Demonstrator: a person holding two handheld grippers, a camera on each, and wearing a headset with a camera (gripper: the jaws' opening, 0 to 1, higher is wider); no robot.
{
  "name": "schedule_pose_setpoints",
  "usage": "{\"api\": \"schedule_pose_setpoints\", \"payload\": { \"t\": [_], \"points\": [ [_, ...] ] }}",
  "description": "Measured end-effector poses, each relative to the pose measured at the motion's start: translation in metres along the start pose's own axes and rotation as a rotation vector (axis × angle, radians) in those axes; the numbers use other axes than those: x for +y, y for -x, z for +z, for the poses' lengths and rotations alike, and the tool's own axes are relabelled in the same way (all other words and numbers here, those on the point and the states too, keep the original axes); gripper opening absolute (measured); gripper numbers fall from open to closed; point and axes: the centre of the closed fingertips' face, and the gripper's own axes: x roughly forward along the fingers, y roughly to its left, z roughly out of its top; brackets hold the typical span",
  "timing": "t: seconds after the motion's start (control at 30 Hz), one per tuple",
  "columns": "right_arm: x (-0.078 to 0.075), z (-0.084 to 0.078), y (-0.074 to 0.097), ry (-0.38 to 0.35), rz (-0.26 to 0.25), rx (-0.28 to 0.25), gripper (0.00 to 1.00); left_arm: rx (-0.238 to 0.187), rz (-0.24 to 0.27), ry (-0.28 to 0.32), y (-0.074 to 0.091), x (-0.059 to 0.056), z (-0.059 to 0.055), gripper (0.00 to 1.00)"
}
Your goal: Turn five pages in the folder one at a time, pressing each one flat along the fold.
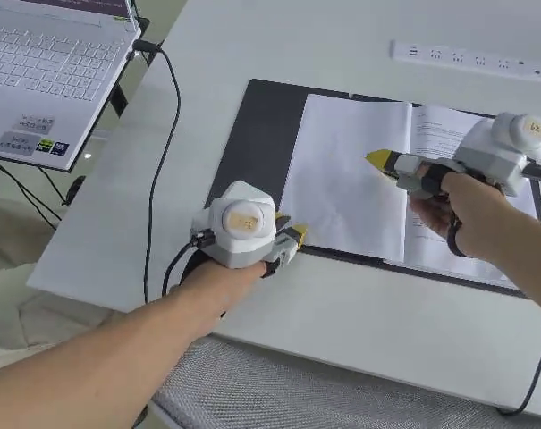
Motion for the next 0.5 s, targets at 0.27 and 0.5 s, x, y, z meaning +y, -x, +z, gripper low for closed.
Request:
{"api": "schedule_pose_setpoints", "payload": {
  "t": [0.27, 0.5],
  "points": [
    [-0.03, 0.025, -0.007, -0.049, -0.022, -0.026, 0.0, -0.034, 0.033, -0.011, 0.0, 0.008, 0.002, 0.01],
    [-0.051, 0.05, -0.02, -0.091, -0.049, -0.038, 0.0, -0.023, 0.056, -0.077, -0.001, 0.009, 0.001, 0.0]
  ]
}}
